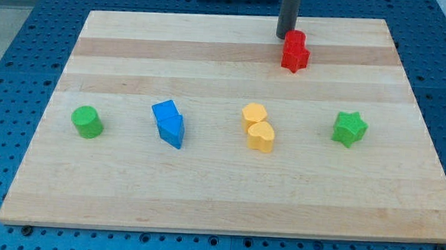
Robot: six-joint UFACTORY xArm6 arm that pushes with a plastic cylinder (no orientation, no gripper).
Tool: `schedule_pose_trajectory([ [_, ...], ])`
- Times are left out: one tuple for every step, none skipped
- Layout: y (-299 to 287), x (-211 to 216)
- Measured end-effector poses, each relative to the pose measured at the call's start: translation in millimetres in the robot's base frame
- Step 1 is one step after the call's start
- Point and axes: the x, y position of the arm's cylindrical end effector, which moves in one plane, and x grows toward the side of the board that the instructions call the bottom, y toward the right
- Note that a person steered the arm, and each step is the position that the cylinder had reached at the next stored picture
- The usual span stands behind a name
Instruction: Place the arm diagonally to the top right of green star
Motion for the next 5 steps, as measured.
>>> schedule_pose_trajectory([
  [0.0,-4.5],
  [20.8,-33.7],
  [72.1,-46.8],
  [132.4,-12.7],
  [166.6,68.1],
])
